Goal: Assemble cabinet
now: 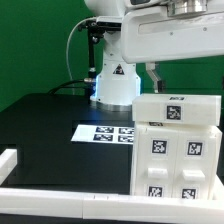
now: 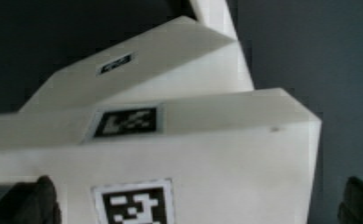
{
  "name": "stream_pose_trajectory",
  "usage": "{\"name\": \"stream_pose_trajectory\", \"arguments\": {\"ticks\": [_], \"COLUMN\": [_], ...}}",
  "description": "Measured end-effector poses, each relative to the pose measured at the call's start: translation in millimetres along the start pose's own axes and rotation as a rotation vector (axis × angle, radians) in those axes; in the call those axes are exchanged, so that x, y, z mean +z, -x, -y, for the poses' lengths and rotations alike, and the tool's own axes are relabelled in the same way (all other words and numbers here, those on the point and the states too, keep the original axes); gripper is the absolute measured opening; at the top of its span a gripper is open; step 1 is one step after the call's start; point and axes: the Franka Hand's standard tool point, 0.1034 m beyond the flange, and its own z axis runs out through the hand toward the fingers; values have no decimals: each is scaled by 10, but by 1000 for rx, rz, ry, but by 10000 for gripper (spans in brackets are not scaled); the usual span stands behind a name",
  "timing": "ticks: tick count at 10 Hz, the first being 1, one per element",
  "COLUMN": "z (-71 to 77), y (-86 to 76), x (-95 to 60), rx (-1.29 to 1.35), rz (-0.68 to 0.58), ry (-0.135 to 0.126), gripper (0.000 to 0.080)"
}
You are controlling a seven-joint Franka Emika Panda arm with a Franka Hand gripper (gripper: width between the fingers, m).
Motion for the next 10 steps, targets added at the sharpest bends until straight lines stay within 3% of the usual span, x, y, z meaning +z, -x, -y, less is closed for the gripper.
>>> {"name": "stream_pose_trajectory", "arguments": {"ticks": [1, 3, 4, 5, 8, 9, 10], "z": [2, 91, 133, 97, 3, -58, -84], "y": [-1, 5, -6, -17, -38, -92, -154], "x": [2, 1, -34, -75, -56, -71, -75], "rx": [-35, -381, -444, -491, -698, -908, -1081], "rz": [-1, 37, 28, -15, -3, 47, 100], "ry": [0, 31, 24, 24, 58, 78, 81], "gripper": [797, 797, 797, 797, 797, 797, 797]}}
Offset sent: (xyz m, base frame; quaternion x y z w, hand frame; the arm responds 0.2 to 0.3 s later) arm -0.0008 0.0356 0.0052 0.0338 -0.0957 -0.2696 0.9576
